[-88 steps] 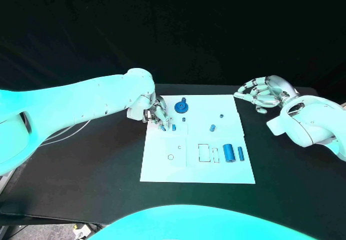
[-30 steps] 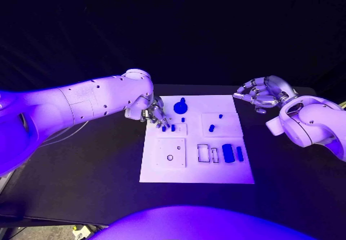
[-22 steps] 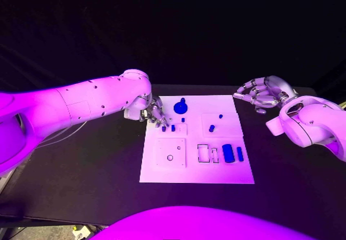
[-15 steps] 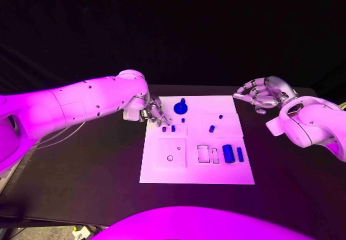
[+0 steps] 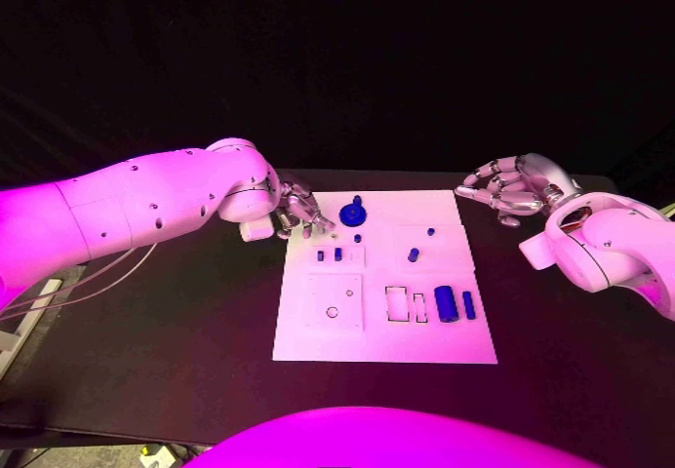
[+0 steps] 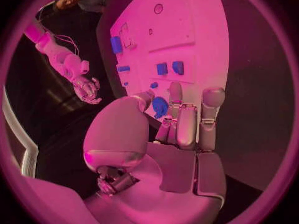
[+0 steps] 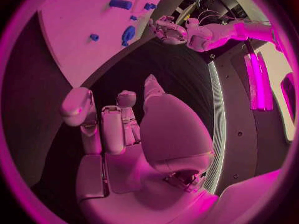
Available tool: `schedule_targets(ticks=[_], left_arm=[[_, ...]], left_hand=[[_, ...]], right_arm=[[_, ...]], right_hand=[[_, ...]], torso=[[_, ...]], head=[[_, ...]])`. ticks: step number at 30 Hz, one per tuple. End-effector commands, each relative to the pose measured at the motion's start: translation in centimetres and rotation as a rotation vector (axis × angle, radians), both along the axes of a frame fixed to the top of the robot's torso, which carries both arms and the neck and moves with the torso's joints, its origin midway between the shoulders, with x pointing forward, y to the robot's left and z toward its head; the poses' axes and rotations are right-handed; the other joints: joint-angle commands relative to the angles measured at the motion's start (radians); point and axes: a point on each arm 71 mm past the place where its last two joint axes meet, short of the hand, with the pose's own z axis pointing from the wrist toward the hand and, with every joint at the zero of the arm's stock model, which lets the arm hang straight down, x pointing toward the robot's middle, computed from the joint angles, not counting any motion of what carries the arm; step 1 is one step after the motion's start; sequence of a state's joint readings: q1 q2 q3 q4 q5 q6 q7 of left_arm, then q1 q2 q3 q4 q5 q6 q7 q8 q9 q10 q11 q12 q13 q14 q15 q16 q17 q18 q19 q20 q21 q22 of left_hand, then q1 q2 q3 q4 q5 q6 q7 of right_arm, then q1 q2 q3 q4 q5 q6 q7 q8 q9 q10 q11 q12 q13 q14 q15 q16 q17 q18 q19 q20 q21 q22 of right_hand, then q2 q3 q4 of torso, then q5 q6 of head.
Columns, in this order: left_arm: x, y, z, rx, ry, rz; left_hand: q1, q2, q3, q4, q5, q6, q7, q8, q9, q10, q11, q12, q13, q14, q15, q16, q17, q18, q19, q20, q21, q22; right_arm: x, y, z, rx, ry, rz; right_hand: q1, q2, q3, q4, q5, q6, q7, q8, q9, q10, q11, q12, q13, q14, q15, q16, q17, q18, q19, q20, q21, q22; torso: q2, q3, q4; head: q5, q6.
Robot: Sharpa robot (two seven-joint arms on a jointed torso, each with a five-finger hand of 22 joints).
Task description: Assemble the parts on the task board
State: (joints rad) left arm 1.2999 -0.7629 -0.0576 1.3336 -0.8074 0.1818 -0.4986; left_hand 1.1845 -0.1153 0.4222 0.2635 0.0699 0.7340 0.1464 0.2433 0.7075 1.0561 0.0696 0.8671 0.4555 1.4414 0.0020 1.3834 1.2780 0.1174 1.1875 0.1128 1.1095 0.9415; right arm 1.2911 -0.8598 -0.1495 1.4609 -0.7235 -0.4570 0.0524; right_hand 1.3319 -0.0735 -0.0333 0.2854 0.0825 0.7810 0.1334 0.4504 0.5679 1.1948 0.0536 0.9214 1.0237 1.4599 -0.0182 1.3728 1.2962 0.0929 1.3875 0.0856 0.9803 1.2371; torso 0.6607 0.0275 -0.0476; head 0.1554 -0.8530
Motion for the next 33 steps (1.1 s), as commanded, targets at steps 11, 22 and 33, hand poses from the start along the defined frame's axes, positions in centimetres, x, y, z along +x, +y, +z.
schedule_targets(ticks=[11, 22, 33], left_arm=[[-3.5, 1.0, 0.9, -0.015, -0.214, 0.042], [-5.5, 0.7, 0.3, 0.06, -0.365, 0.041], [-5.8, 0.2, -2.0, 0.076, -0.257, 0.029]], left_hand=[[-0.044, -0.019, -0.093, 0.027, 0.02, 0.095, 0.005, 0.058, -0.089, 0.029, 0.0, -0.129, -0.073, -0.006, -0.005, -0.099, -0.099, 0.038, 0.001, -0.013, -0.105, -0.113], [-0.039, 0.003, -0.136, 0.029, 0.03, 0.05, -0.027, 0.298, 0.019, 0.051, -0.027, -0.096, -0.04, 0.033, -0.028, -0.06, -0.03, 0.023, 0.065, -0.036, -0.059, -0.053], [-0.029, 0.007, -0.126, 0.028, 0.032, 0.051, -0.031, 0.331, 0.027, 0.048, -0.031, -0.093, -0.035, 0.038, -0.031, -0.046, -0.012, 0.019, 0.072, -0.037, -0.044, -0.035]], right_arm=[[-0.2, -0.6, -0.5, 0.001, 0.009, -0.016], [-0.3, -0.9, -1.0, -0.001, 0.017, -0.023], [-0.3, -0.8, -1.2, -0.001, 0.023, -0.021]], right_hand=[[-0.01, 0.037, -0.044, 0.003, -0.008, 0.003, -0.003, -0.016, 0.017, -0.01, -0.005, -0.004, -0.006, 0.046, -0.007, -0.015, 0.027, 0.016, 0.005, -0.008, -0.016, -0.005], [-0.009, 0.038, -0.045, 0.002, -0.008, 0.003, -0.003, -0.017, 0.017, -0.009, -0.005, -0.003, -0.006, 0.046, -0.007, -0.016, 0.026, 0.016, 0.005, -0.008, -0.017, -0.006], [-0.009, 0.038, -0.045, 0.002, -0.008, 0.003, -0.003, -0.017, 0.017, -0.009, -0.005, -0.003, -0.006, 0.046, -0.007, -0.016, 0.026, 0.016, 0.005, -0.008, -0.017, -0.006]], torso=[[-0.011, 0.0005, 0.0101], [-0.022, 0.0012, 0.0173], [-0.02, 0.0012, 0.0152]], head=[[-0.002, 0.01], [0.001, 0.008], [0.0, 0.002]])
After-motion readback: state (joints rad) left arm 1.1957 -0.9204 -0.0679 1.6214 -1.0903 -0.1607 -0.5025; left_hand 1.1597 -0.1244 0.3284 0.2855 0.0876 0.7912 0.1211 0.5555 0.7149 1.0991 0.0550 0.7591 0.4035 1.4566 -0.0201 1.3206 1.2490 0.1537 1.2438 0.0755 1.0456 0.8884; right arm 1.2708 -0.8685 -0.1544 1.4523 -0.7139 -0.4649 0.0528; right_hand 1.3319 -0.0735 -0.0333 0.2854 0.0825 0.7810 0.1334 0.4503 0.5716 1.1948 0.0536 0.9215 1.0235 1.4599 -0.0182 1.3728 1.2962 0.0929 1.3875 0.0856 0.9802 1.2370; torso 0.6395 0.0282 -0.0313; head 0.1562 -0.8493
